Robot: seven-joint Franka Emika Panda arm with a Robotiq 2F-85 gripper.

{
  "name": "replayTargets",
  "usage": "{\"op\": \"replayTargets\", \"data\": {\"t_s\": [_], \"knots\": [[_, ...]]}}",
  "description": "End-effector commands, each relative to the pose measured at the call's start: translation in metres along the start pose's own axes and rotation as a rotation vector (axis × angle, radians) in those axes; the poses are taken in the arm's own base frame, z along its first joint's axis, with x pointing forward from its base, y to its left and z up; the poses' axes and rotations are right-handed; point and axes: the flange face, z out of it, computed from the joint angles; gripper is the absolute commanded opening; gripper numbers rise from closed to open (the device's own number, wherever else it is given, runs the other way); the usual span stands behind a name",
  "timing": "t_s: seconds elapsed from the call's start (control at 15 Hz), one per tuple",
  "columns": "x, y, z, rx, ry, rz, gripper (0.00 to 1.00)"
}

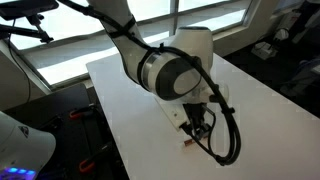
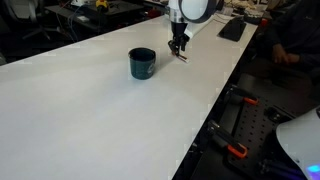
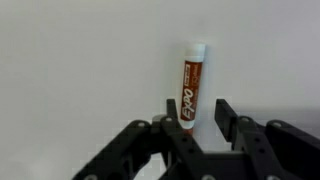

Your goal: Remove the marker from the cup

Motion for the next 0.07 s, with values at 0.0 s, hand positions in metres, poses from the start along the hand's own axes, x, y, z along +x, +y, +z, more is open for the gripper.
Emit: {"op": "replayTargets", "data": {"t_s": [0.0], "knots": [[0.0007,0.0006,-0.0001,0.0,-0.001,0.0,0.46]]}}
